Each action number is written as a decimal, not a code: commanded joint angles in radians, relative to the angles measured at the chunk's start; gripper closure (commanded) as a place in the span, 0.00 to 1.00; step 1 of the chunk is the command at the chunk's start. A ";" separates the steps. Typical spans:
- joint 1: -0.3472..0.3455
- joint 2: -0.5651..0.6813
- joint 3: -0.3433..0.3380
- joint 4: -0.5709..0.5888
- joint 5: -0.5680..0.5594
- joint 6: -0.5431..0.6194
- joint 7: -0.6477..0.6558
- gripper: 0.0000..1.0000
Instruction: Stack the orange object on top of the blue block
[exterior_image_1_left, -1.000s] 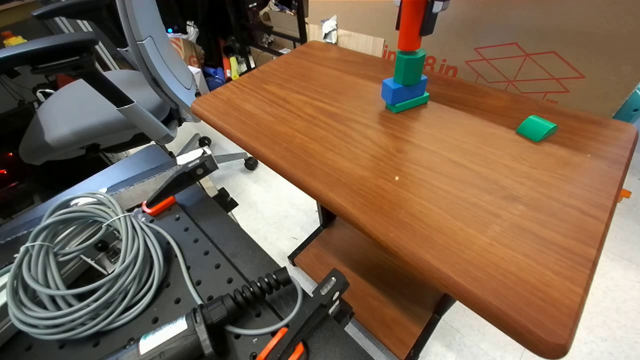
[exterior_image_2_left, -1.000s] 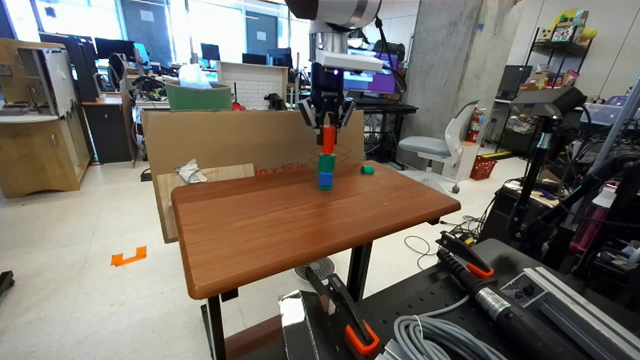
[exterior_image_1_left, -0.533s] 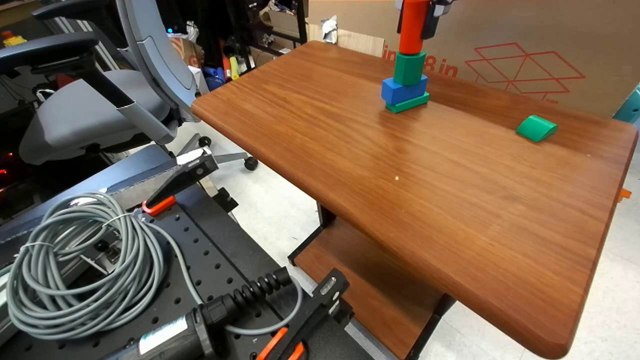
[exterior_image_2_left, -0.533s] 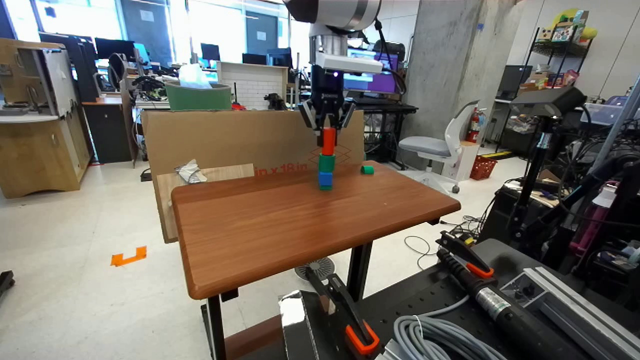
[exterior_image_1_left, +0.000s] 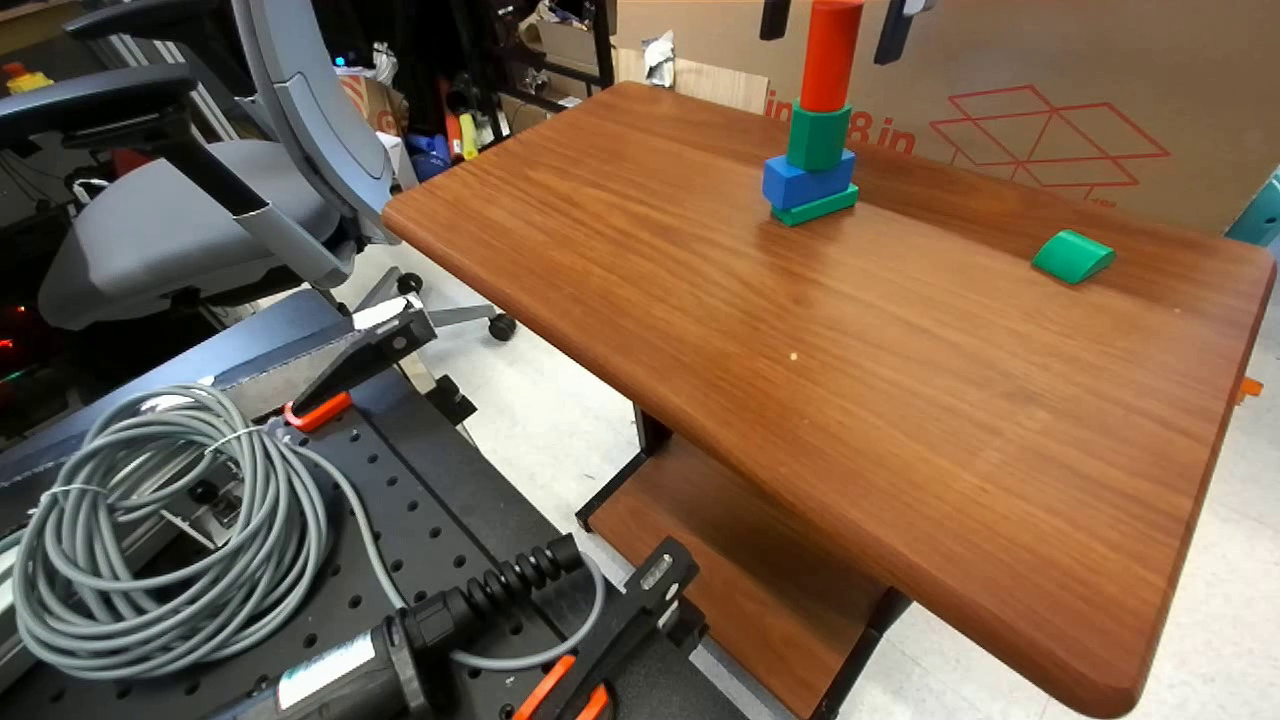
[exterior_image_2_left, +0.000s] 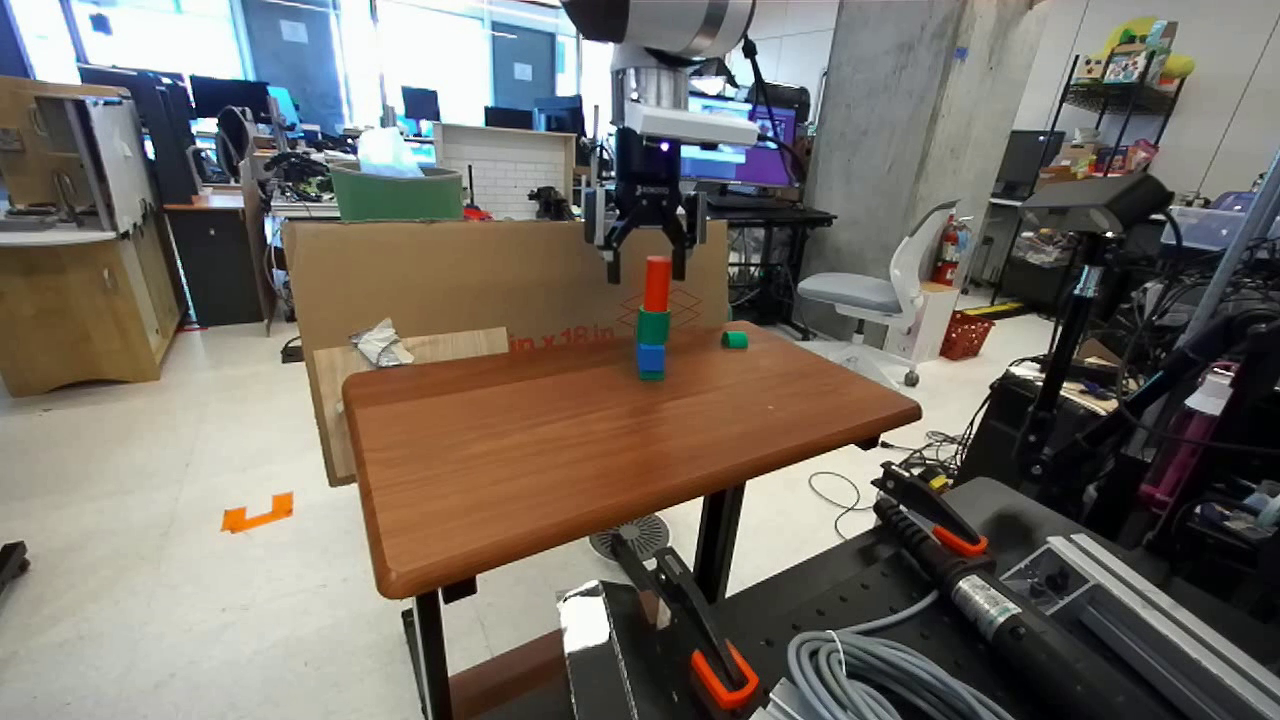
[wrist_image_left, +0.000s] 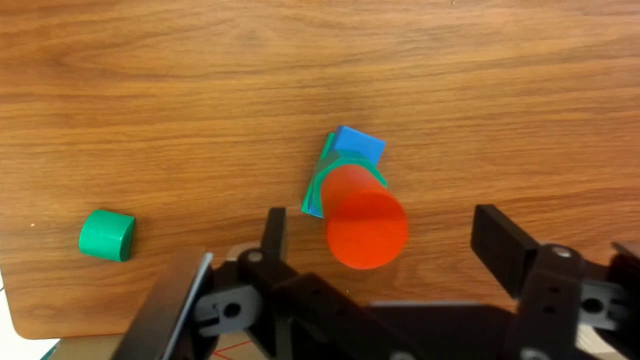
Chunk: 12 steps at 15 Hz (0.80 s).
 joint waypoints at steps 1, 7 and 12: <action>0.014 -0.106 0.015 -0.086 -0.007 -0.009 -0.017 0.00; 0.052 -0.364 0.032 -0.280 -0.023 -0.009 -0.008 0.00; 0.051 -0.504 0.052 -0.393 0.000 -0.114 -0.046 0.00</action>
